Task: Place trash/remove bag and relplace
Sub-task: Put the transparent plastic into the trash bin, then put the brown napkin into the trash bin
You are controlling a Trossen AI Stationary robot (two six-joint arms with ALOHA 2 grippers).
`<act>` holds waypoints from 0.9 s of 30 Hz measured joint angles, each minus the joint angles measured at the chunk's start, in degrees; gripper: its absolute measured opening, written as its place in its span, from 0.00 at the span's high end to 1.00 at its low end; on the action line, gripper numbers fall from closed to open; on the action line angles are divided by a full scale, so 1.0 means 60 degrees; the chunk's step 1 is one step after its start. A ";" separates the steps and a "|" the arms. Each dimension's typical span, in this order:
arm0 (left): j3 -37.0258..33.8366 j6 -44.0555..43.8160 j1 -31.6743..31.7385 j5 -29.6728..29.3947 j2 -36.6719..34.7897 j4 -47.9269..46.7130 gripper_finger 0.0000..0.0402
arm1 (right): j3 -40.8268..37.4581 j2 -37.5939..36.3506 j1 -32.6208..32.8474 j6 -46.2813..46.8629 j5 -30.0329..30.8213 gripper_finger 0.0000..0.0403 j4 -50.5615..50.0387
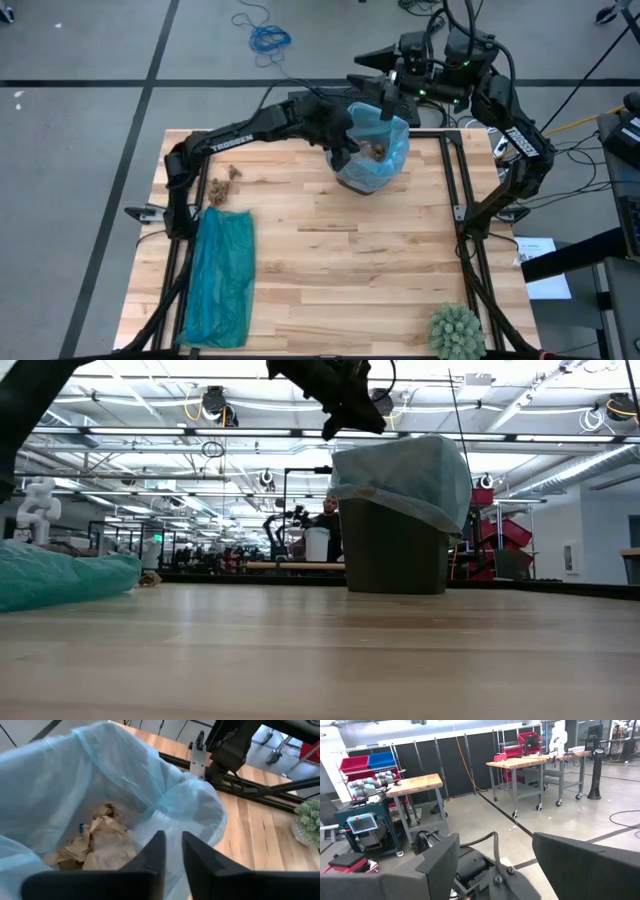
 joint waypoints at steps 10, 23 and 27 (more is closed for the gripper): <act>0.1088 0.0292 0.0765 -0.1575 -0.1093 -0.3662 0.62 | 0.0000 0.0000 0.0057 -0.0055 0.0001 0.39 -0.0072; -0.1794 -0.0530 0.1898 -0.5074 -0.3328 -0.8611 0.84 | 0.0000 0.0011 -0.0101 -0.0546 0.0150 0.41 -0.1214; -0.4527 -0.0569 0.2641 -0.4439 -0.4458 -0.7182 0.97 | 0.0004 0.0300 -0.0257 -0.0567 0.1103 0.55 -0.3157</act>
